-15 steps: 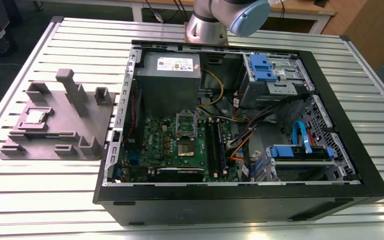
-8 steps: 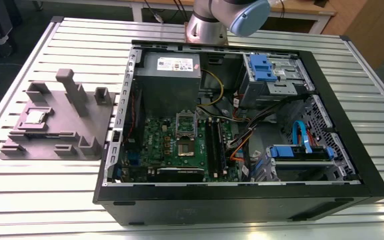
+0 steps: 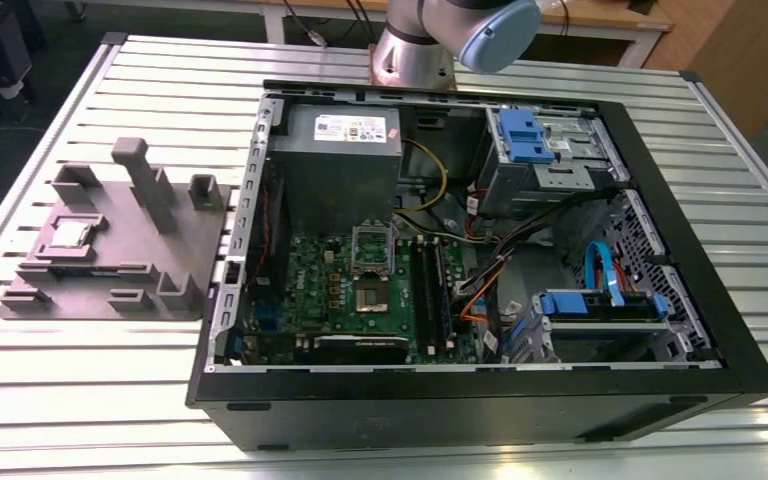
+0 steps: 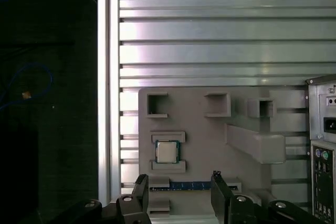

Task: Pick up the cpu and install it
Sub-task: 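Pick up the cpu and move it towards the insertion slot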

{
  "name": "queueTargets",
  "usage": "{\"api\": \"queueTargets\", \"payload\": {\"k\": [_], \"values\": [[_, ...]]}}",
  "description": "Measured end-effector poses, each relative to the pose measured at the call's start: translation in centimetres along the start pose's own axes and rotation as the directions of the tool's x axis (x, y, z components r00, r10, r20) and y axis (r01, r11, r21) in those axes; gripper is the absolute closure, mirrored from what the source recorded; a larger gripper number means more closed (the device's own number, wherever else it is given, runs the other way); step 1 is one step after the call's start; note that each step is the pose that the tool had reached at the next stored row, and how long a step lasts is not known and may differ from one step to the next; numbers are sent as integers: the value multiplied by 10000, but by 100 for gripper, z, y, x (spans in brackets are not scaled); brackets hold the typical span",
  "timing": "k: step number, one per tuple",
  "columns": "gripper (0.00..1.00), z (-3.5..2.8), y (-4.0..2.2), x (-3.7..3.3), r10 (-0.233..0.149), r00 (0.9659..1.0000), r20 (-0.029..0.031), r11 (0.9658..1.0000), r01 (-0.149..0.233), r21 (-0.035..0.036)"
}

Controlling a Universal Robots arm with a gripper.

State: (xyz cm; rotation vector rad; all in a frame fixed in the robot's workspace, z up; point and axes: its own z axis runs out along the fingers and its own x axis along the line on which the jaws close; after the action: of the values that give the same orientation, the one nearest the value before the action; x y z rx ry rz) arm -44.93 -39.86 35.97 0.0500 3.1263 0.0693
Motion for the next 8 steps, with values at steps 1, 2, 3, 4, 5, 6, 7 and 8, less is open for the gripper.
{"api": "queueTargets", "payload": {"k": [1,2,3,4,5,6,7,8], "values": [[41,7,0,0,0,10000,0,10000,0,0],[41,13,0,0,0,10000,-1,10000,0,0],[41,16,0,0,0,10000,0,10000,0,0],[41,16,-1,0,0,10000,-2,10000,0,1],[41,16,-1,0,0,10000,-2,10000,0,1],[41,19,-1,0,0,10000,0,10000,0,0],[41,20,-1,0,0,10000,0,10000,0,0],[41,20,-1,0,0,10000,0,10000,0,0]]}}
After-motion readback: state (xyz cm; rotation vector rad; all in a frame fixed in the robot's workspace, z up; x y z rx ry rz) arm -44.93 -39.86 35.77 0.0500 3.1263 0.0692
